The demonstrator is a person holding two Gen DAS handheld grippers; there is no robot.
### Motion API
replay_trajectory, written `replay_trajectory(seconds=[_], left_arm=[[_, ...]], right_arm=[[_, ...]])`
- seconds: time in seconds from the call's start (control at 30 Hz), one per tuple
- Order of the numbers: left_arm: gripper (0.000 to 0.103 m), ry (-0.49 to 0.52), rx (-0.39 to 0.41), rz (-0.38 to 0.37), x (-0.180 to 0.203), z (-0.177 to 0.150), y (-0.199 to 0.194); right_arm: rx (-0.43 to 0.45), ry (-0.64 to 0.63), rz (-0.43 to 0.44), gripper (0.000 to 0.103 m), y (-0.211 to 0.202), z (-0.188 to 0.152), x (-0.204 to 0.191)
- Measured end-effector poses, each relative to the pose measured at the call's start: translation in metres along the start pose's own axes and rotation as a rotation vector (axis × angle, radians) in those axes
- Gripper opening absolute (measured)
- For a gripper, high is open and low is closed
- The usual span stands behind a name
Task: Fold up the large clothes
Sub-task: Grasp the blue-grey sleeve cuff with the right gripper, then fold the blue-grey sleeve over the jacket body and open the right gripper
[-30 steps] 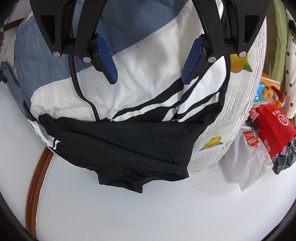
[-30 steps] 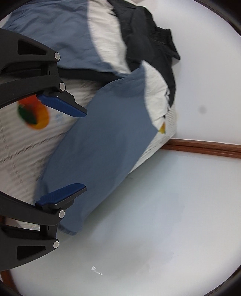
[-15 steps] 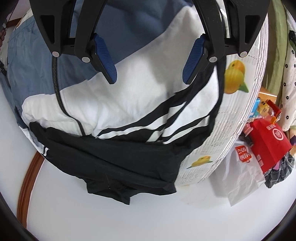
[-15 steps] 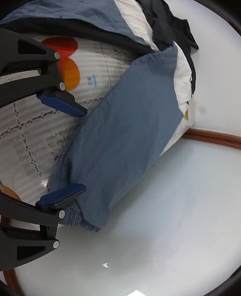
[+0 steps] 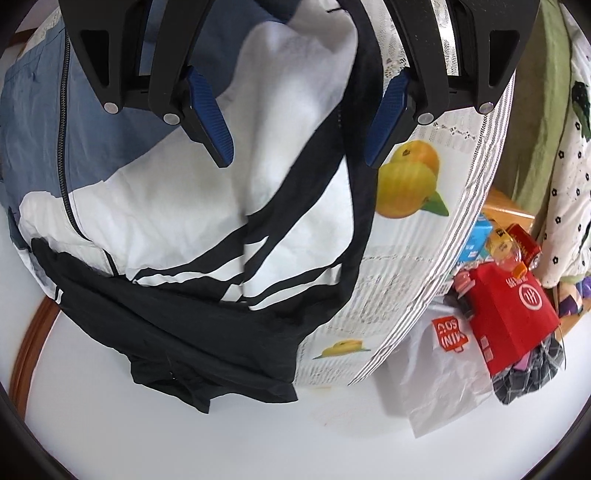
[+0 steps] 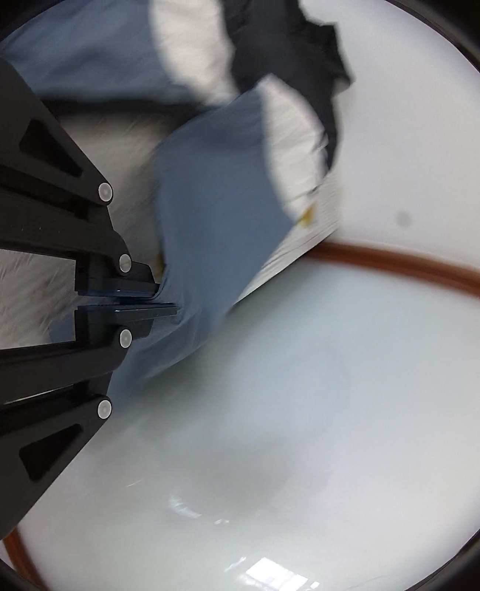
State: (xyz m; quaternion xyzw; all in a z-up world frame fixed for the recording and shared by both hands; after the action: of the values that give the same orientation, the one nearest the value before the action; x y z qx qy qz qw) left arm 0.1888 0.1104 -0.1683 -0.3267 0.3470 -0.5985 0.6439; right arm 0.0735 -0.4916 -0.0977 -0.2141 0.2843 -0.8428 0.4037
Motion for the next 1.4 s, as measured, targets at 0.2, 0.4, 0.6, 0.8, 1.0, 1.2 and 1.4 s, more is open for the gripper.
replay_trajectory(seconds=[0.2,0.4,0.6,0.8,1.0,1.2,1.4], left_arm=[[0.071,-0.017,0.007,-0.007,-0.010,0.004,0.004],[0.071,-0.015,0.008,-0.019,-0.015,0.009,0.010],[0.071,-0.007,0.019,-0.045,-0.015,0.014,0.013],[0.071,-0.031,0.027,-0.067,-0.017,0.020,0.017],[0.071,-0.031,0.029,-0.075,-0.016,0.023,0.018],[0.071,-0.022,0.047,-0.074,-0.015,0.027,0.011],[0.071,0.004,0.071,-0.074,-0.006,0.034,0.000]], right_arm=[[0.096,-0.011,0.220,0.002,-0.032,0.050,-0.080],[0.152,-0.073,0.372,0.002,-0.049,0.077,-0.179],[0.173,-0.185,0.531,0.002,-0.073,0.076,-0.282],[0.130,-0.313,0.645,0.002,-0.081,0.053,-0.372],[0.081,-0.457,0.691,0.003,-0.079,0.007,-0.432],[0.025,-0.468,0.682,0.019,-0.064,-0.012,-0.447],[-0.007,-0.441,0.671,0.073,-0.069,-0.008,-0.415]])
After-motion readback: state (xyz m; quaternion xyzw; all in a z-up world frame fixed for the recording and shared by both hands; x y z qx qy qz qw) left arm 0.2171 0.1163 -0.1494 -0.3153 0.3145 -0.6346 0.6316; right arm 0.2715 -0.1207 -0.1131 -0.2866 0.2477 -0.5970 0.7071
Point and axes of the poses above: each gripper's, at about its wrist camera, not at the fingertips, and y roughly the way its jaws point, x to its right, z to its top, the point moved 5 cm from there along y, roughly the way its jaws point, and after that the axes turned 8 degrees about y, right-handed, at the moved point
